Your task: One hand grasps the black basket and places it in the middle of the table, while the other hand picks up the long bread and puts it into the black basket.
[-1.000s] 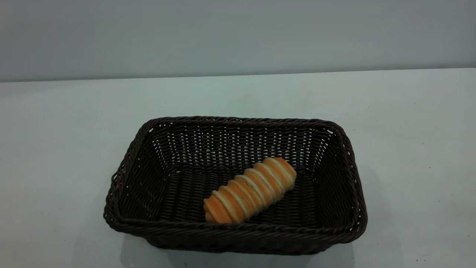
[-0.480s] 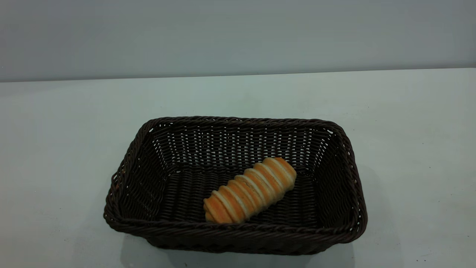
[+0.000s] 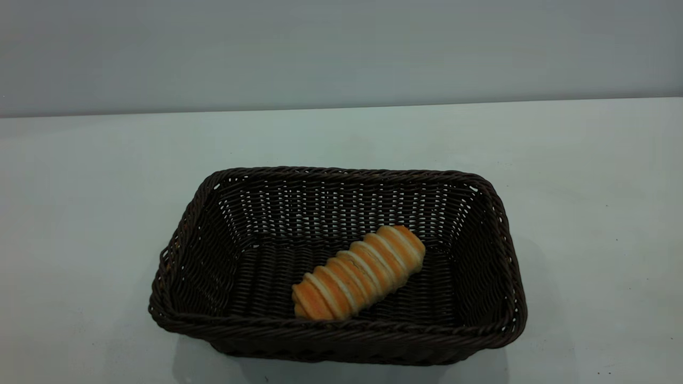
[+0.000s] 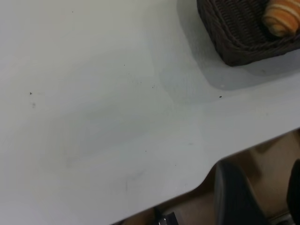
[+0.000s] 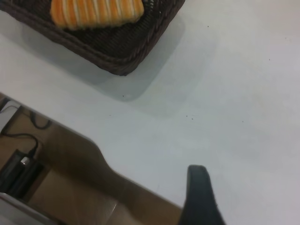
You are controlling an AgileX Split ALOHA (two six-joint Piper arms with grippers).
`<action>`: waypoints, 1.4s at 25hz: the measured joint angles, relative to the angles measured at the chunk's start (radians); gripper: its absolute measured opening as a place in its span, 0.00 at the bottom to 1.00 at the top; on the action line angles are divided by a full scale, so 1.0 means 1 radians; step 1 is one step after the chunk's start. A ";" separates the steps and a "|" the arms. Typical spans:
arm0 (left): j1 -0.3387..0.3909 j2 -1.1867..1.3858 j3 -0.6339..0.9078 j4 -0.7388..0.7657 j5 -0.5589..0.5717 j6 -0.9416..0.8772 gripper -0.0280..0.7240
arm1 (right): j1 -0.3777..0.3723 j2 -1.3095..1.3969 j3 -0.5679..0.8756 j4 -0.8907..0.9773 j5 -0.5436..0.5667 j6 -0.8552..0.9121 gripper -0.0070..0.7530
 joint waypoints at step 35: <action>0.340 -0.140 0.000 0.000 0.000 0.000 0.46 | -0.362 -0.175 0.000 0.014 0.008 0.000 0.73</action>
